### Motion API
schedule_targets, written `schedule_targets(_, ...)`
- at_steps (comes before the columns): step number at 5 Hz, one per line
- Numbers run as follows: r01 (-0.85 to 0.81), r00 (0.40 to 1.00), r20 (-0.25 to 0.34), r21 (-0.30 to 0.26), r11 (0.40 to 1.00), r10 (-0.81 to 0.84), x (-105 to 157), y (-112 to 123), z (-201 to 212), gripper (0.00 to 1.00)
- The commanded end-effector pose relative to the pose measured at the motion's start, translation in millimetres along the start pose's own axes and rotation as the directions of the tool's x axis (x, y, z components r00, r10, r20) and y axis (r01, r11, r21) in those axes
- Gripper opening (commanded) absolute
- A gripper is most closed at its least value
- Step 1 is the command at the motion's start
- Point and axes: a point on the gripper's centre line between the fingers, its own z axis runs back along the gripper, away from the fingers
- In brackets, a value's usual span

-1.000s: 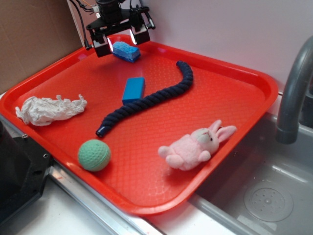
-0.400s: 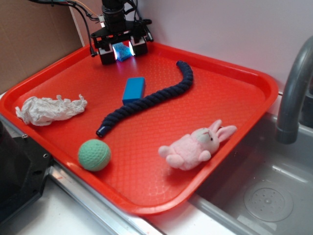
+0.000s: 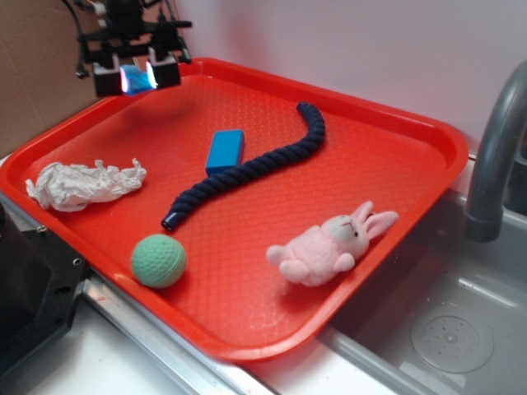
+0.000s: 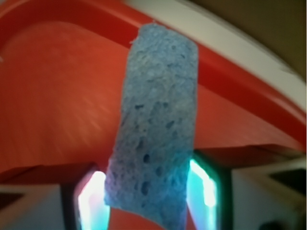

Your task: Grab the blue sponge.

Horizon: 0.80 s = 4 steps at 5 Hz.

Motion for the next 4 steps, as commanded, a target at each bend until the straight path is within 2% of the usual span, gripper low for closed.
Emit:
schedule_targets(1,0.152,0.987,0.078,-0.125,0.98,-0.143,-12,60,80,0.0)
schedule_targets(2,0.293,0.954,0.11,-0.146,0.945,-0.279,-31,57,100,0.0)
schedule_targets(3,0.432,0.901,0.127,-0.176,0.884,-0.415,-51,39,108,0.0)
schedule_targets(4,0.526,0.849,0.161,-0.169,0.833,-0.503,-62,19,110,0.0)
